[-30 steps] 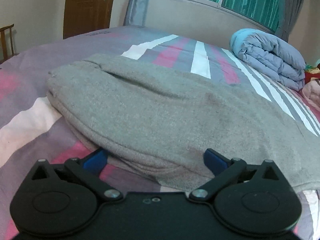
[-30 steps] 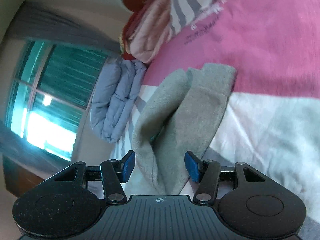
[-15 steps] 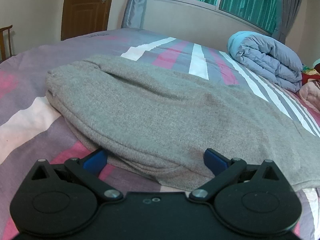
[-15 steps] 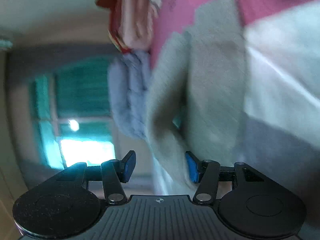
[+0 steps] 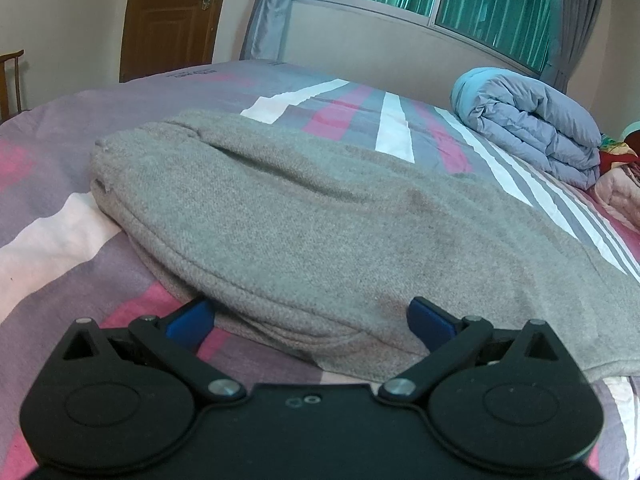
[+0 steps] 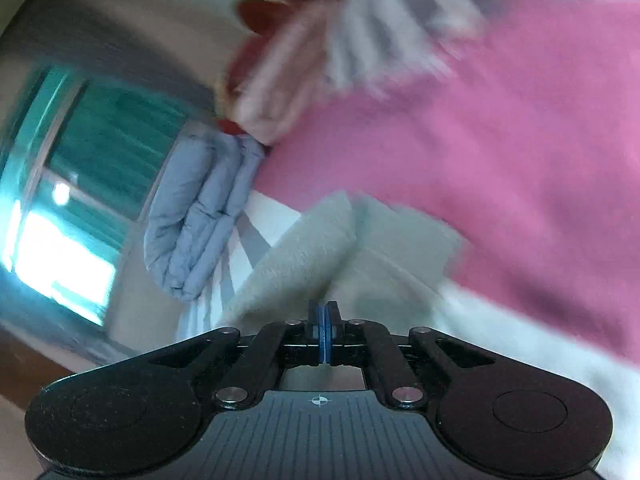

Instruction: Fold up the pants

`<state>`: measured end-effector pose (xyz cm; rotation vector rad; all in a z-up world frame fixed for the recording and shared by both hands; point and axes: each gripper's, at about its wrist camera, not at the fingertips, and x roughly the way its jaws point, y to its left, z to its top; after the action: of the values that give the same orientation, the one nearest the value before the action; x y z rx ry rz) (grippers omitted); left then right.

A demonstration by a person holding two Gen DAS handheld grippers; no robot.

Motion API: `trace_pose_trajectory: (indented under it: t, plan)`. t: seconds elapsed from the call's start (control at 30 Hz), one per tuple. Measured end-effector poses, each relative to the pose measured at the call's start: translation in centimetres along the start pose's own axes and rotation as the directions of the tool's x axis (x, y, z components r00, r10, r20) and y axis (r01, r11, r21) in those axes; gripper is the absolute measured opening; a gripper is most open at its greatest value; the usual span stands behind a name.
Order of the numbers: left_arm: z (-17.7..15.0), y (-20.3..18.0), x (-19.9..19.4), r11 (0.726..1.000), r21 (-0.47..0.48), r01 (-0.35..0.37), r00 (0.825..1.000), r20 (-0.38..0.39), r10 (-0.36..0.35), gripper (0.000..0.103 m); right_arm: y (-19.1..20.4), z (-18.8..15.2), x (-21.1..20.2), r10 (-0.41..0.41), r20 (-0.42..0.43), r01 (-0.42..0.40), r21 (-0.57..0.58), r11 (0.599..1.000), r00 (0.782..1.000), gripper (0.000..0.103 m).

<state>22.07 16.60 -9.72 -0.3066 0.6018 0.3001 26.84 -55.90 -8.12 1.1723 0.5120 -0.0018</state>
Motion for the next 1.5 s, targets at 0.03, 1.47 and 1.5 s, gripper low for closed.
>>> trace_pose_trajectory:
  t: [0.03,1.47,1.5]
  plan:
    - [0.0,0.0,0.0,1.0,0.0,0.0,1.0,0.001,0.0,0.097,-1.0,-0.2,-0.6,0.022,0.018,-0.023,0.052,0.998,1.0,0.008]
    - [-0.1,0.2,-0.1,1.0,-0.004,0.009,1.0,0.014,-0.009,0.097,4.0,-4.8,0.2,-0.152,0.102,0.178,-0.344,0.922,0.983,0.004]
    - [-0.1,0.2,-0.2,1.0,-0.004,0.009,1.0,0.014,-0.009,0.097,3.2,-4.8,0.3,-0.159,0.078,0.176,-0.309,0.935,0.984,0.005]
